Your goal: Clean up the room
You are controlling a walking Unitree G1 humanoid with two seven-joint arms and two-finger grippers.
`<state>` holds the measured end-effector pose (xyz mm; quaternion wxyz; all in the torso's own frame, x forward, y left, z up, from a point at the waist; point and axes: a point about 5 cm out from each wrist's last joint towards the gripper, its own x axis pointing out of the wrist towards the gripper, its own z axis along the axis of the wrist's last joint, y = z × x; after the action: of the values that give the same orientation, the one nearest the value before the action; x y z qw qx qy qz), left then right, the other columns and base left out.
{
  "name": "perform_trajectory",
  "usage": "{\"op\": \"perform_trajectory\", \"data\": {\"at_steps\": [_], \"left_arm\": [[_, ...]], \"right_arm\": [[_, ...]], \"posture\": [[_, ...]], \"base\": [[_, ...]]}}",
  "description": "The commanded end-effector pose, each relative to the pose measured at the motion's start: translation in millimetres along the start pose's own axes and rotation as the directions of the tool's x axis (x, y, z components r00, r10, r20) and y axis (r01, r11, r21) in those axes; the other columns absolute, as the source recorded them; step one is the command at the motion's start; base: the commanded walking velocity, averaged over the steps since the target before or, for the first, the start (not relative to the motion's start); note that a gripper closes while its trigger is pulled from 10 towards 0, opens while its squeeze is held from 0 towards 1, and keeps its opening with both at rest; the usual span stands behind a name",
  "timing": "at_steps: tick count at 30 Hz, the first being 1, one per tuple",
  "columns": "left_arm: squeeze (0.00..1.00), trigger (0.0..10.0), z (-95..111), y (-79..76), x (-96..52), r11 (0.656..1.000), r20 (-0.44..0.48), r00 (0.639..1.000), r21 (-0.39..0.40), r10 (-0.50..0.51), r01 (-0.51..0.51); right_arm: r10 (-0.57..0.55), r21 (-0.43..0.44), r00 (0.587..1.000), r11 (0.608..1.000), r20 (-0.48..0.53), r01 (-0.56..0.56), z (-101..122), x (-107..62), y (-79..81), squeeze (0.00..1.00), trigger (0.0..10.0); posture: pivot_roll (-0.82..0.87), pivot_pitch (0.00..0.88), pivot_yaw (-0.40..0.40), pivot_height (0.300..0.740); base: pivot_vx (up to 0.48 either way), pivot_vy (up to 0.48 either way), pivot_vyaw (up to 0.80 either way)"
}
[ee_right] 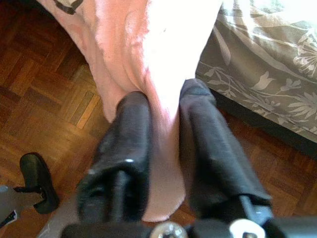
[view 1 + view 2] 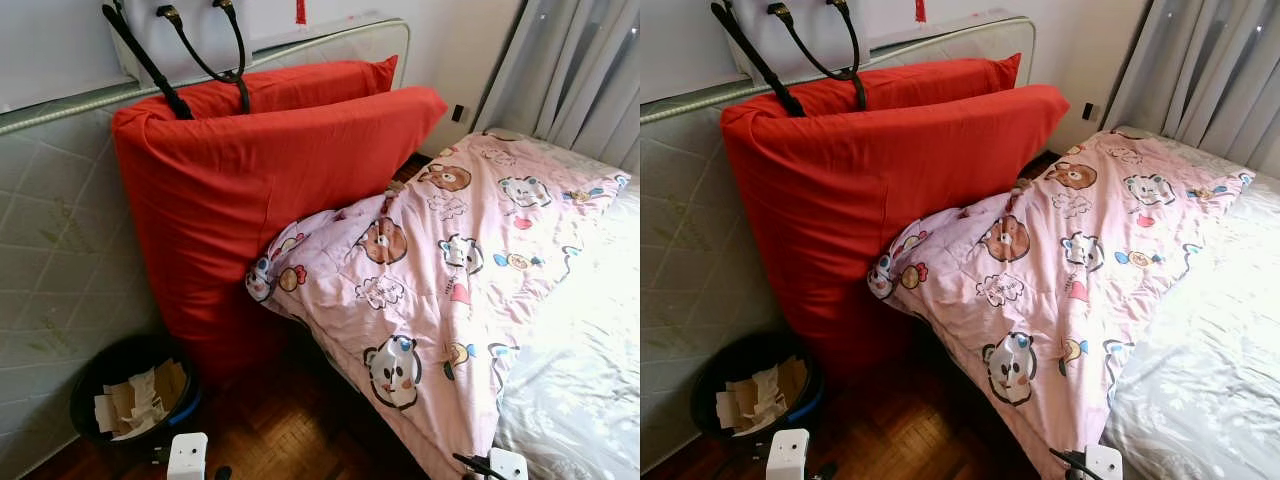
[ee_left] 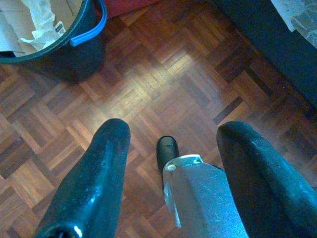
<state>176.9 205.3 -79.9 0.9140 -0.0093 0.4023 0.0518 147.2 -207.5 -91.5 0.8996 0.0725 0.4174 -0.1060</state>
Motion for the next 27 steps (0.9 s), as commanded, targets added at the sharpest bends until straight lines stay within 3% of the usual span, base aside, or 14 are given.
{"op": "perform_trajectory", "data": {"at_steps": [1, 12, 13, 14, 15, 27], "left_arm": [[0.00, 10.0, -4.2, -3.3, -0.5, 1.000, -0.023, 1.000, 0.011, -0.010, 0.010], [0.00, 10.0, -5.0, -4.7, -0.5, 1.000, -0.028, 1.000, 0.013, -0.014, 0.015], [0.00, 10.0, -5.0, -4.8, -0.5, 1.000, -0.028, 1.000, 0.013, -0.015, 0.015], [0.00, 10.0, -5.0, -4.8, -0.5, 1.000, -0.028, 1.000, 0.013, -0.015, 0.015], [0.00, 10.0, -5.0, -4.8, -0.5, 1.000, -0.028, 1.000, 0.012, -0.015, 0.015], [0.00, 10.0, -3.9, -4.6, -0.2, 1.000, -0.024, 1.000, 0.007, -0.012, 0.012]], "right_arm": [[-0.006, -0.010, 1.000, 1.000, -0.022, 0.006, -3.1, -0.6, -2.3, 1.00, 10.0], [0.006, -0.043, 0.999, 0.999, -0.032, -0.008, -2.9, -0.3, -1.6, 1.00, 10.0], [0.007, -0.044, 0.999, 0.999, -0.032, -0.009, -2.9, -0.3, -1.5, 0.73, 10.0], [0.008, -0.044, 0.999, 0.999, -0.032, -0.009, -2.9, -0.3, -1.5, 0.73, 10.0], [0.008, -0.044, 0.999, 0.999, -0.032, -0.010, -2.9, -0.3, -1.4, 0.00, 10.0], [0.021, -0.053, 0.999, 0.998, -0.030, -0.023, -3.1, -0.3, 0.5, 0.00, 10.0]], "posture": [[0.01, 0.000, -0.061, 0.740], [0.01, 0.000, -0.064, 0.740], [0.01, 0.000, -0.064, 0.740], [0.01, 0.000, -0.064, 0.740], [0.01, 0.000, -0.064, 0.740], [0.01, 0.000, -0.062, 0.740]], "base": [[0.000, 0.000, 0.00], [0.000, 0.000, 0.00], [0.000, 0.000, 0.00], [0.000, 0.000, 0.00], [0.000, 0.000, 0.00], [0.000, 0.000, 0.00]]}}
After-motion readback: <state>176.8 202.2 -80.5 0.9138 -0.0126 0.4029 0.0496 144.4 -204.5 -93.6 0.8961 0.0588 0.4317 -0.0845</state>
